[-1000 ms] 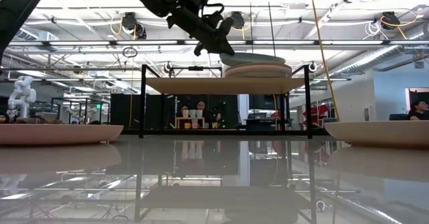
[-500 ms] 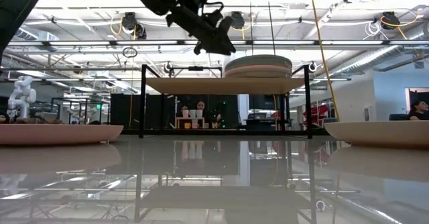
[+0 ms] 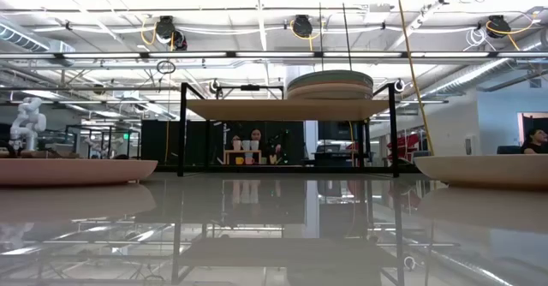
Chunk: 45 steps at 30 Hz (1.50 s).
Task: Place and stack plates onto a shelf
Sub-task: Stack the green plate on the brown plate
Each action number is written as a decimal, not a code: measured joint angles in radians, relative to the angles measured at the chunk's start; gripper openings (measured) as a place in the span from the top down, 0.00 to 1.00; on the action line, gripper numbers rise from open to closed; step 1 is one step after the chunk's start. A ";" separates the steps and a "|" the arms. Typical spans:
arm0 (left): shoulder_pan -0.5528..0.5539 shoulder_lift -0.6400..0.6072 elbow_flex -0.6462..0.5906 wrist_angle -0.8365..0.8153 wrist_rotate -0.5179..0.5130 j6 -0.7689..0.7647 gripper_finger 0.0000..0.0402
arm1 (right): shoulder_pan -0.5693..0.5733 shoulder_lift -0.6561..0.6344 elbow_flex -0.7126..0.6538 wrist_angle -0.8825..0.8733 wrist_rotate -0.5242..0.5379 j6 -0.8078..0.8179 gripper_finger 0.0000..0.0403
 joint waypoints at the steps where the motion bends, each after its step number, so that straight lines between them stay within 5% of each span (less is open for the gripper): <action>1: -0.017 -0.001 0.000 -0.012 0.000 0.000 0.66 | 0.000 0.000 0.000 0.002 0.000 0.000 0.71; 11: -0.127 0.210 -0.002 -0.080 -0.084 0.075 0.66 | 0.000 0.003 0.000 0.067 -0.002 0.034 0.71; 19: -0.142 0.407 -0.003 0.132 -0.364 -0.037 0.66 | 0.000 0.006 0.000 0.053 -0.003 0.037 0.71; 28: -0.225 0.465 -0.087 0.497 -0.591 0.011 0.66 | 0.000 0.006 0.000 0.011 0.000 0.052 0.71; 37: -0.210 0.439 -0.335 0.797 -0.617 -0.053 0.66 | 0.001 0.006 0.000 0.041 -0.003 0.051 0.71; 45: -0.210 0.436 -0.366 0.775 -0.621 -0.064 0.66 | 0.001 0.006 0.000 0.081 -0.003 0.018 0.71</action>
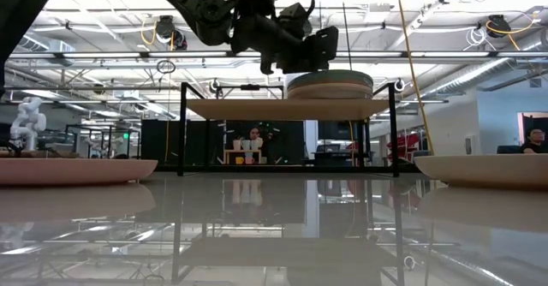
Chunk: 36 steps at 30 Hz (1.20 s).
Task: Place and stack plates onto a shelf
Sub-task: Stack the green plate on the brown plate, then put the gray plate on the shelf
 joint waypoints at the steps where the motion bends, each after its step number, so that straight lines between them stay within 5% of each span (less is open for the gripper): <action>1: 0.000 0.000 -0.001 -0.012 0.000 -0.007 0.66 | 0.000 0.000 0.000 0.000 0.000 0.000 0.71; 13: -0.005 -0.044 -0.003 -0.051 0.000 0.030 0.66 | -0.002 0.000 0.000 -0.012 0.000 0.005 0.71; 22: -0.060 -0.409 -0.015 -0.291 0.000 0.150 0.66 | -0.002 -0.009 0.000 -0.074 0.003 0.008 0.71; 31: -0.182 -0.846 -0.513 -0.146 -0.141 0.059 0.66 | -0.002 -0.006 0.000 -0.081 0.015 0.036 0.71; 36: -0.238 -1.041 -0.741 -0.078 -0.146 -0.021 0.66 | -0.002 0.032 0.001 -0.069 0.185 0.030 0.71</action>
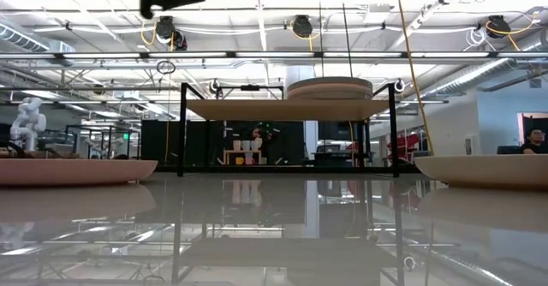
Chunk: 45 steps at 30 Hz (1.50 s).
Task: Place and stack plates onto a shelf
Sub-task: Put the gray plate on the shelf
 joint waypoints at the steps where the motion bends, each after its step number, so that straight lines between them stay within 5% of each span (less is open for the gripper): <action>1: -0.008 -0.033 -0.031 0.017 0.001 -0.010 0.66 | -0.001 0.010 0.008 -0.006 0.002 -0.001 0.71; 9: -0.048 -0.164 -0.191 0.057 -0.010 -0.047 0.66 | -0.042 0.196 0.426 -0.569 -0.010 0.097 0.71; 13: -0.047 -0.164 -0.199 0.082 -0.028 -0.049 0.66 | -0.074 0.318 0.661 -0.891 -0.109 0.153 0.71; 16: -0.052 -0.163 -0.199 0.077 -0.028 -0.045 0.66 | -0.080 0.382 0.710 -1.071 -0.208 0.217 0.71; 20: -0.061 -0.163 -0.199 0.072 -0.028 -0.041 0.66 | -0.035 0.445 0.686 -1.185 -0.294 0.348 0.71; 31: -0.092 -0.163 -0.199 0.073 -0.026 -0.065 0.66 | 0.166 0.583 0.441 -1.108 -0.239 0.633 0.71; 45: -0.142 -0.162 -0.199 0.072 -0.026 -0.075 0.66 | 0.175 0.594 0.103 -0.772 -0.287 0.853 0.71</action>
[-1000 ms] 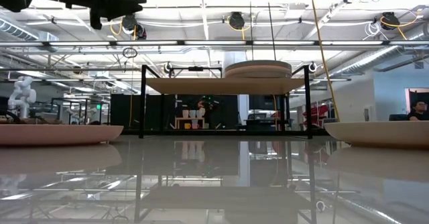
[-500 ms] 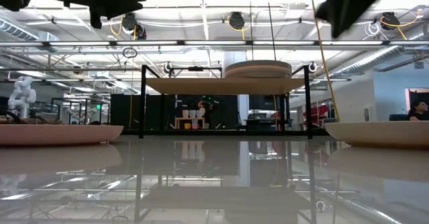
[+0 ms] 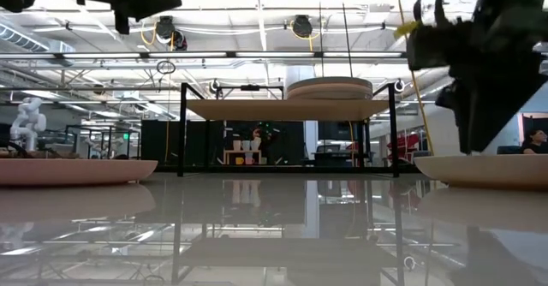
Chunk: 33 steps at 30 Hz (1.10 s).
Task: Place and stack plates onto a shelf
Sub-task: Put the gray plate on the shelf
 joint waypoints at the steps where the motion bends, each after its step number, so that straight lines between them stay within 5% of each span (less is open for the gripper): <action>1: -0.004 0.001 0.000 0.000 0.000 0.000 0.66 | 0.000 0.000 -0.009 0.001 0.009 0.010 0.71; 11: -0.044 0.001 0.000 -0.002 0.000 -0.004 0.66 | -0.006 0.000 -0.094 0.064 0.076 0.035 0.72; 20: -0.051 0.001 0.001 -0.015 0.000 -0.011 0.66 | -0.005 -0.006 -0.078 0.130 0.042 -0.045 0.97; 33: -0.051 0.001 0.001 -0.046 0.000 -0.019 0.66 | -0.030 -0.014 0.232 0.365 -0.174 -0.454 1.00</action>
